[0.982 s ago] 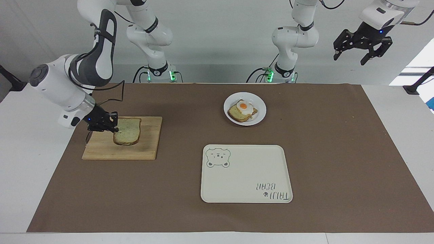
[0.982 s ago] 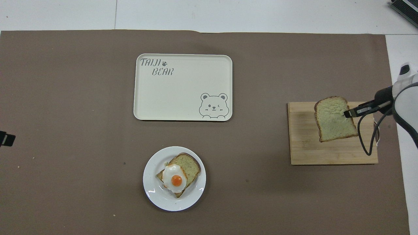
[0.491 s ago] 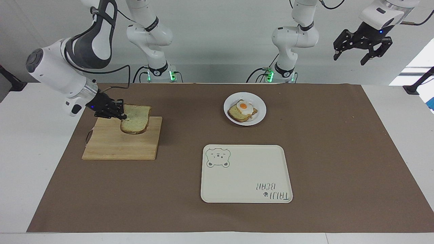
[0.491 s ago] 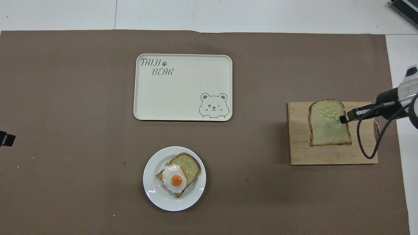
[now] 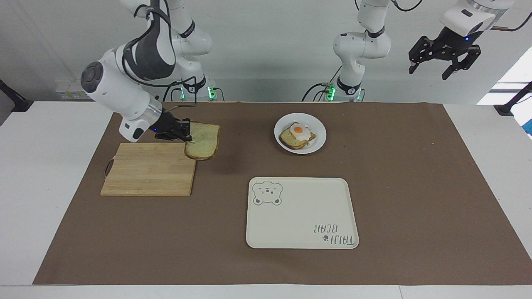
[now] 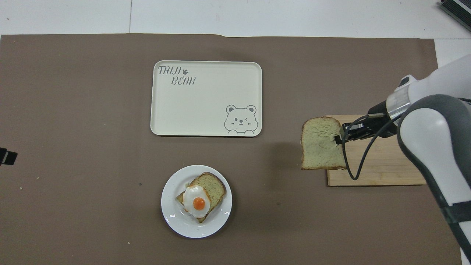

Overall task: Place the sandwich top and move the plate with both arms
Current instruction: 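Carry the bread slice over the egg and lower it onto the plate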

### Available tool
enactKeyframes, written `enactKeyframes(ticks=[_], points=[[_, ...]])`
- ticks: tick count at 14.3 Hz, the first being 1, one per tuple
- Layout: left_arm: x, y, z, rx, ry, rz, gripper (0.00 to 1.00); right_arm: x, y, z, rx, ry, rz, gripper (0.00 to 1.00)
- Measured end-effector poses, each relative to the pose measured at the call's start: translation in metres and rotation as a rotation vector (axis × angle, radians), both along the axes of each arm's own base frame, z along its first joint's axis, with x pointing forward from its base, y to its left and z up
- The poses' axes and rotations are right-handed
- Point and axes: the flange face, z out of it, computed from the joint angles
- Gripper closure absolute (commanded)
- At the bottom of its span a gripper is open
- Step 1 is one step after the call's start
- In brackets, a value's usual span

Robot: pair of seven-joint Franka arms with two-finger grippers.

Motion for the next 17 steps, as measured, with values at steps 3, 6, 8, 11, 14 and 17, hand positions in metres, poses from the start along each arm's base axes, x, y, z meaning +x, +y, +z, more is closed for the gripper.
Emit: enactKeyframes(ticks=[3,6,8,11,14,17], points=[[0.000,0.000,0.000,0.000,0.000,0.000,0.00,-0.006,0.045,0.001,-0.014,0.014,0.014,1.00],[0.000,0.000,0.000,0.000,0.000,0.000,0.00,-0.016,0.085,0.001,-0.005,0.022,0.059,1.00],[0.000,0.000,0.000,0.000,0.000,0.000,0.00,-0.023,0.110,0.002,0.016,0.026,0.091,1.00],[0.000,0.000,0.000,0.000,0.000,0.000,0.00,-0.037,0.152,0.003,0.030,0.015,0.153,1.00],[0.000,0.000,0.000,0.000,0.000,0.000,0.00,-0.049,0.197,0.003,0.063,-0.017,0.144,1.00],[0.000,0.000,0.000,0.000,0.000,0.000,0.00,-0.065,0.247,-0.010,0.060,-0.037,0.079,1.00]])
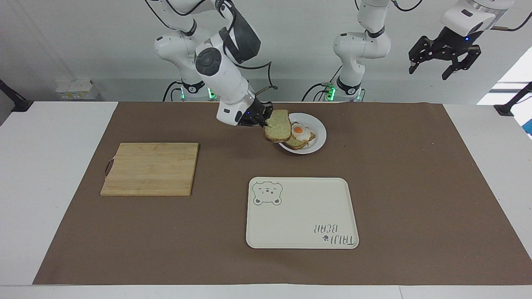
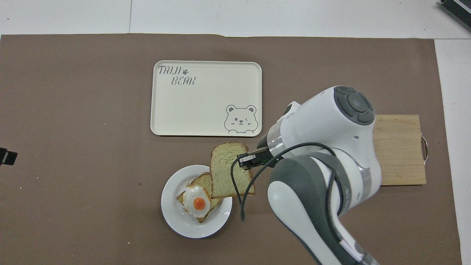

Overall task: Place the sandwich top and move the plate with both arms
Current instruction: 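Carry the bread slice over the egg and lower it onto the plate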

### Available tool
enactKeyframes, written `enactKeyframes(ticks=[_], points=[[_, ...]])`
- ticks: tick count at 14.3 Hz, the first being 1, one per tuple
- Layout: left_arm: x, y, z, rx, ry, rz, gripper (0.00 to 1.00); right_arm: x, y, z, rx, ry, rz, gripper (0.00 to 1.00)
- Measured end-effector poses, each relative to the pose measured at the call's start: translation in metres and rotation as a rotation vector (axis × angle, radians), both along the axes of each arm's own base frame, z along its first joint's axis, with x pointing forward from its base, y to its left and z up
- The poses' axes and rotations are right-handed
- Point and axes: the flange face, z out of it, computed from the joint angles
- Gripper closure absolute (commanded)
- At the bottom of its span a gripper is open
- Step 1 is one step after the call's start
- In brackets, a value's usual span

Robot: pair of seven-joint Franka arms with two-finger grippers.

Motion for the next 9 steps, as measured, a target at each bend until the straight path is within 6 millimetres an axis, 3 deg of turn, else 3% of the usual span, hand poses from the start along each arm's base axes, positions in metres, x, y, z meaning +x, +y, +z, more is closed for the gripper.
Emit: enactKeyframes(ticks=[3,9], points=[[0.000,0.000,0.000,0.000,0.000,0.000,0.00,-0.021,0.045,-0.021,-0.017,0.014,-0.047,1.00],[0.000,0.000,0.000,0.000,0.000,0.000,0.00,-0.039,0.086,-0.057,-0.038,0.027,-0.104,1.00]])
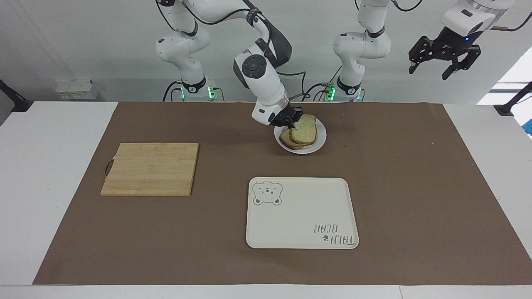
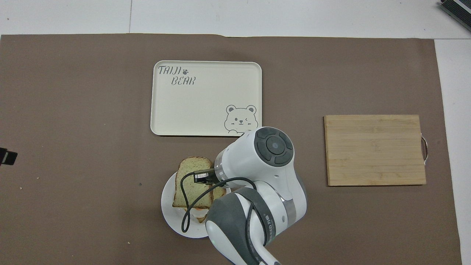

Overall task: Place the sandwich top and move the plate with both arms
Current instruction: 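Carry the bread slice over the egg and lower it onto the plate, then open the right gripper and withdraw it toward the bamboo board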

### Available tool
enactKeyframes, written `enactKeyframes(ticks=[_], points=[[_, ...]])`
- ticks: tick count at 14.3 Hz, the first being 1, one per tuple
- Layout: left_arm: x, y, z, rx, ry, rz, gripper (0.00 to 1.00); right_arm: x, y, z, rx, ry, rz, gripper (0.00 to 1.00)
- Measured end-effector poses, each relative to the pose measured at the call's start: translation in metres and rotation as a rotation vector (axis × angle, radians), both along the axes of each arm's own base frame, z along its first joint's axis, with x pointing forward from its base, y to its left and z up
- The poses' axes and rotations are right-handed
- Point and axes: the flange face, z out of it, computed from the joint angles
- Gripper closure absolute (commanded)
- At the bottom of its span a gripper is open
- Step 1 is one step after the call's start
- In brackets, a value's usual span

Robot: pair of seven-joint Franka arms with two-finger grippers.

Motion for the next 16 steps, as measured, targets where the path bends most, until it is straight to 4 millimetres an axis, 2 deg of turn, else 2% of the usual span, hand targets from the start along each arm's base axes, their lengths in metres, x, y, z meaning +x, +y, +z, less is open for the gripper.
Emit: enactKeyframes(ticks=[3,5,10,14,15,16], points=[[0.000,0.000,0.000,0.000,0.000,0.000,0.00,-0.010,0.017,-0.026,-0.010,-0.017,0.001,1.00],[0.000,0.000,0.000,0.000,0.000,0.000,0.00,-0.013,0.018,-0.041,-0.019,-0.022,-0.005,1.00],[0.000,0.000,0.000,0.000,0.000,0.000,0.00,-0.030,0.025,-0.062,-0.037,-0.018,0.019,1.00],[0.000,0.000,0.000,0.000,0.000,0.000,0.00,-0.035,0.020,-0.074,-0.048,-0.015,0.058,0.99],[0.000,0.000,0.000,0.000,0.001,0.000,0.00,-0.035,0.019,-0.075,-0.048,-0.017,0.061,0.72],[0.000,0.000,0.000,0.000,0.003,0.000,0.00,-0.034,0.018,-0.075,-0.048,-0.018,0.059,0.23]])
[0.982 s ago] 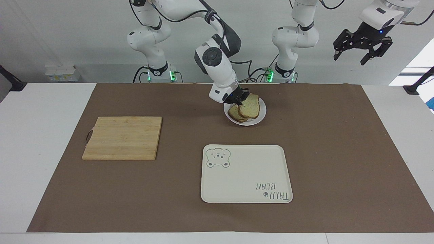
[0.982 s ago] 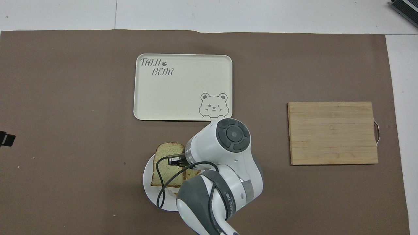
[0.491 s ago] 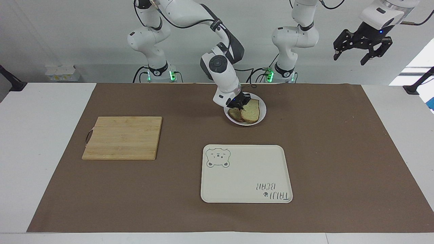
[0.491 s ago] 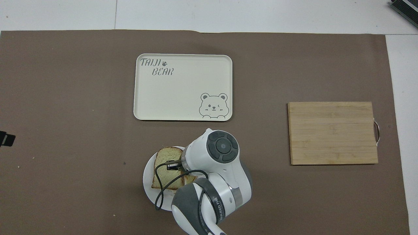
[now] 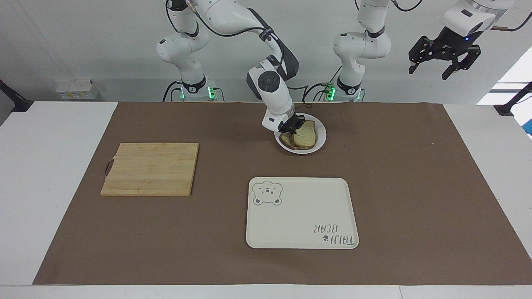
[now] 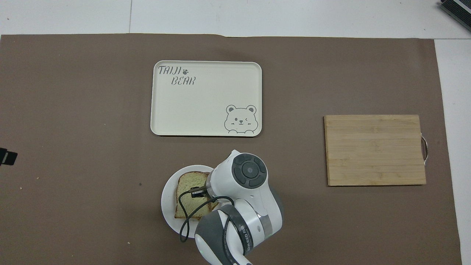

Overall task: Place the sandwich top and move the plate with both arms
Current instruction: 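Open the right gripper and withdraw it toward the bamboo board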

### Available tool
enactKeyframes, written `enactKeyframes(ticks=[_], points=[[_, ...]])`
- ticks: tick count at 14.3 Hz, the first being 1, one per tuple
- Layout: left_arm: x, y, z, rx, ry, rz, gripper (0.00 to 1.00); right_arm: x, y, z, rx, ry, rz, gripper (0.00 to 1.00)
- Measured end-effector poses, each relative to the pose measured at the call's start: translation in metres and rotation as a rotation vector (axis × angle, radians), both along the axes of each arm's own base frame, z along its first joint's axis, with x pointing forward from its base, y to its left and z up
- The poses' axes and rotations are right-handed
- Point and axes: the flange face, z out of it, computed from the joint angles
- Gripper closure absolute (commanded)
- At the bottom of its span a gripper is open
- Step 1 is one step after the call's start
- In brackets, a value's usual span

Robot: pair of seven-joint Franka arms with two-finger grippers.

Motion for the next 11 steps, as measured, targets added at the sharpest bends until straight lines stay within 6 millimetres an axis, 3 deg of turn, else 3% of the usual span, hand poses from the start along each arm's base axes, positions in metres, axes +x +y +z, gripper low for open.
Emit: enactKeyframes(ticks=[1,7,11], points=[[0.000,0.000,0.000,0.000,0.001,0.000,0.00,0.001,-0.001,0.000,0.000,-0.001,-0.003,0.00],[-0.001,0.000,0.000,0.000,0.007,0.001,0.00,0.012,-0.003,0.017,0.014,-0.040,-0.003,0.00],[-0.010,-0.003,-0.002,0.003,0.057,-0.009,0.00,0.042,-0.029,0.050,-0.012,-0.145,0.001,0.00]])
